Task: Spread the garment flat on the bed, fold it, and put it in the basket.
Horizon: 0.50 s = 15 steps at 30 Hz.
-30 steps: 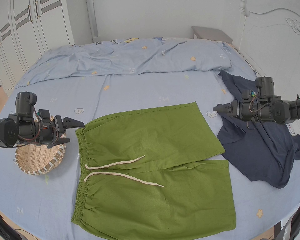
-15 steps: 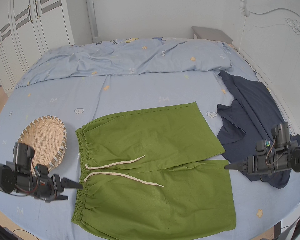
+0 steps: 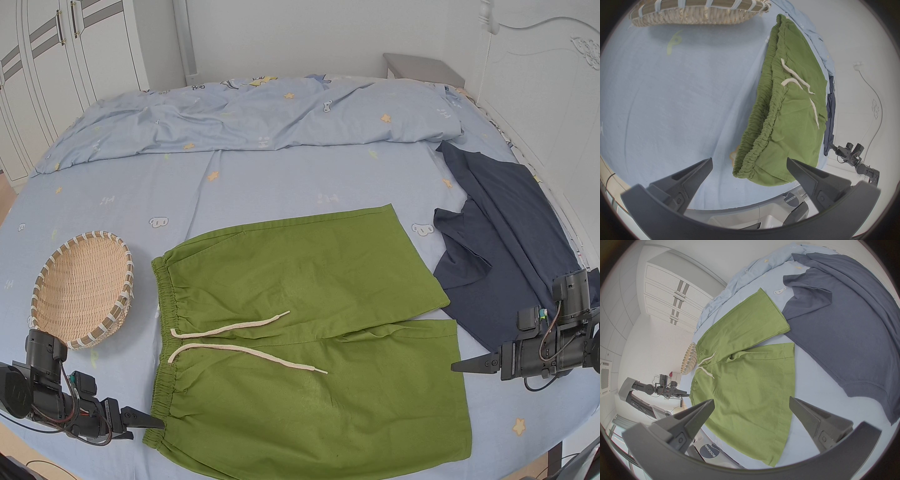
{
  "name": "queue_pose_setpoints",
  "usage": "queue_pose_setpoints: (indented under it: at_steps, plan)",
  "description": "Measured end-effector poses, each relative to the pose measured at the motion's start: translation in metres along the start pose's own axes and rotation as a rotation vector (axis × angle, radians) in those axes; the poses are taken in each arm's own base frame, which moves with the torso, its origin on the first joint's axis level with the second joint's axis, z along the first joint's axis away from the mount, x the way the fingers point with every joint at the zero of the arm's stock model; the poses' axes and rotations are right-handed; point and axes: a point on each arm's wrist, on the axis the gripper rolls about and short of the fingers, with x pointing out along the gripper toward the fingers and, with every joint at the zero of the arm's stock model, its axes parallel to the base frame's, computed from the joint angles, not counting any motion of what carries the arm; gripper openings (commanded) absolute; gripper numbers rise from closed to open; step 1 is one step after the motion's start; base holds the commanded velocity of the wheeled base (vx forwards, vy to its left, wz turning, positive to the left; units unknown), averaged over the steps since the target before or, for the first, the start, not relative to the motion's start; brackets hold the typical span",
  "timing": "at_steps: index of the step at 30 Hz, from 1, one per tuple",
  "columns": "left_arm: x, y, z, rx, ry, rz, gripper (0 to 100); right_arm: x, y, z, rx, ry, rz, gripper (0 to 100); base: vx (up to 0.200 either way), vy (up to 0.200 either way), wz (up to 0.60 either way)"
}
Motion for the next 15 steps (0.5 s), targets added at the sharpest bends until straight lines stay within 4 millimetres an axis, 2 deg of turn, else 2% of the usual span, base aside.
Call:
queue_pose_setpoints:
  at_steps: [10, 15]
  plan:
    - [0.022, 0.01, 0.009, -0.074, 0.117, -0.027, 100, 0.0, 0.001, -0.001, -0.007, -0.008, 0.003, 100, 0.0, 0.0, 0.0]
    - [0.024, 0.01, 0.011, -0.098, 0.145, -0.088, 100, 0.001, 0.0, -0.002, -0.013, -0.016, 0.006, 100, 0.0, 0.0, 0.0]
